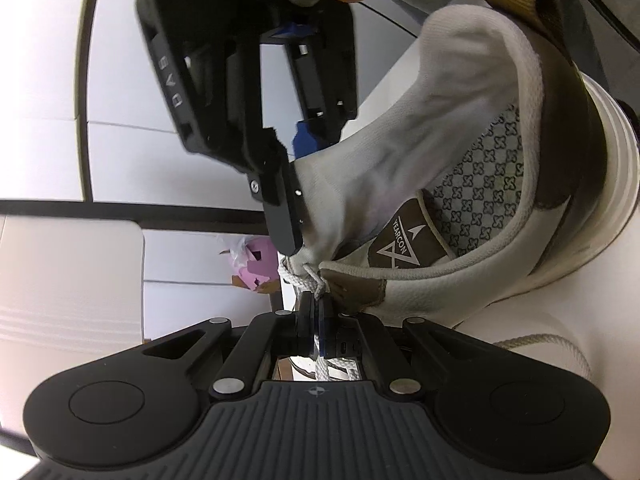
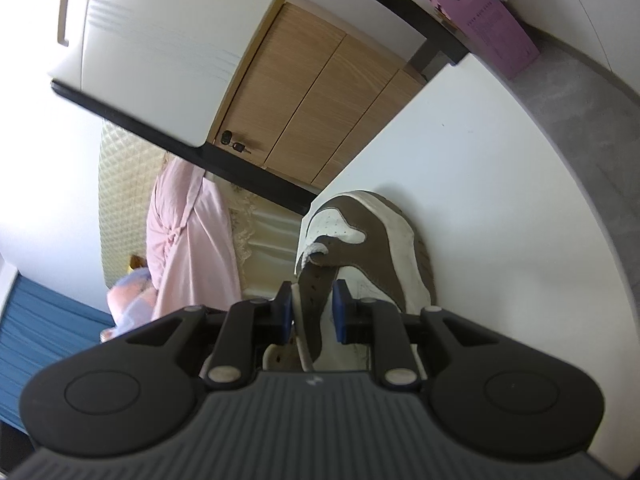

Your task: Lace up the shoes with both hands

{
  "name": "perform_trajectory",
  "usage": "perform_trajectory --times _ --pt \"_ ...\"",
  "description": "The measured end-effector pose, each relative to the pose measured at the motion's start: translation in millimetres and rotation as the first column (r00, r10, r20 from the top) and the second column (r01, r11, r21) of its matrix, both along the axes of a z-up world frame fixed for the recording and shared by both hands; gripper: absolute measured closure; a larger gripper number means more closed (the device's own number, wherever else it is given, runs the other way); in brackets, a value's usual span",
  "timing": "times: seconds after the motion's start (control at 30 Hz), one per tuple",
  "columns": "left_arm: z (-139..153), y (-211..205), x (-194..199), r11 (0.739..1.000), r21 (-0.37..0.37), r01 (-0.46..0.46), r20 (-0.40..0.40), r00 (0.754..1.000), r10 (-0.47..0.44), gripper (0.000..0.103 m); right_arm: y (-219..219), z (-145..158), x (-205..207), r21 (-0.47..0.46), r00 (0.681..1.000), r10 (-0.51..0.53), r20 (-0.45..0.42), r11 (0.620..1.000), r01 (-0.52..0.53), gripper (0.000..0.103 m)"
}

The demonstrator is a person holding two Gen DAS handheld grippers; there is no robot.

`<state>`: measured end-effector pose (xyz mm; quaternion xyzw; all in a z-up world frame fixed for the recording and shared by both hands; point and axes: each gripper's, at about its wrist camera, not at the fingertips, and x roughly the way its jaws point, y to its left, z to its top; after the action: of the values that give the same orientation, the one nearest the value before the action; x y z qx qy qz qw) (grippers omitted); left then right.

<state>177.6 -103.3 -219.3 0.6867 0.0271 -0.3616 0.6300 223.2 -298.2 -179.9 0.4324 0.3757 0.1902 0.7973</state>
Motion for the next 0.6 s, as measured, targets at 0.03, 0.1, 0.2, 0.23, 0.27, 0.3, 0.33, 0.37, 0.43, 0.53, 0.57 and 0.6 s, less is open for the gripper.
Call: perform_trajectory --times 0.03,0.1,0.2,0.23,0.27,0.3,0.33,0.37,0.43,0.53,0.57,0.6 --pt "0.1 -0.3 0.0 1.000 0.009 0.007 0.002 1.000 -0.007 0.101 1.4 1.6 0.0 -0.018 1.000 0.007 0.007 1.000 -0.006 0.082" --pt "0.7 -0.2 0.3 1.000 0.016 0.013 0.000 1.000 -0.013 0.101 3.9 4.0 -0.1 -0.047 1.000 0.018 0.019 0.999 -0.017 0.082" --pt "3.3 -0.2 1.6 1.000 0.012 0.013 -0.014 1.000 -0.013 0.101 4.4 4.1 -0.2 -0.059 0.999 0.025 0.024 0.998 -0.023 0.082" --pt "4.2 -0.3 1.9 1.000 0.014 0.014 -0.017 1.000 -0.014 0.101 4.1 3.7 -0.2 -0.058 0.999 0.025 0.024 0.998 -0.024 0.082" --pt "5.1 -0.4 2.1 1.000 0.015 0.016 -0.020 1.000 -0.015 0.101 3.7 3.3 -0.1 -0.057 0.999 0.026 0.023 0.998 -0.025 0.082" --pt "6.0 -0.5 2.4 1.000 0.016 0.017 -0.022 1.000 -0.017 0.101 3.4 3.0 -0.1 -0.056 0.999 0.026 0.023 0.998 -0.025 0.082" --pt "6.7 -0.7 2.7 1.000 0.016 0.017 -0.024 1.000 -0.017 0.101 3.2 2.8 0.0 -0.054 0.999 0.026 0.022 0.998 -0.025 0.082" --pt "7.3 -0.9 2.9 1.000 0.017 0.018 -0.026 1.000 -0.017 0.101 3.0 2.7 0.0 -0.053 0.999 0.026 0.021 0.998 -0.025 0.082" --pt "7.1 -0.9 2.4 0.999 0.031 0.031 -0.019 0.999 -0.030 0.101 2.9 2.5 0.0 -0.052 0.999 0.027 0.020 0.998 -0.026 0.082" --pt "8.5 -3.9 4.0 0.999 0.038 0.031 -0.025 0.999 -0.030 0.101 3.3 3.4 -0.3 -0.057 0.999 0.032 0.020 0.998 -0.031 0.082" --pt "8.8 -5.3 4.5 0.999 0.037 0.028 -0.026 0.999 -0.027 0.101 3.3 3.5 -0.3 -0.058 0.999 0.032 0.020 0.998 -0.031 0.082" --pt "9.2 -6.7 4.9 0.999 0.035 0.023 -0.028 0.999 -0.022 0.101 3.7 3.9 -0.2 -0.061 0.999 0.034 0.021 0.998 -0.033 0.082"
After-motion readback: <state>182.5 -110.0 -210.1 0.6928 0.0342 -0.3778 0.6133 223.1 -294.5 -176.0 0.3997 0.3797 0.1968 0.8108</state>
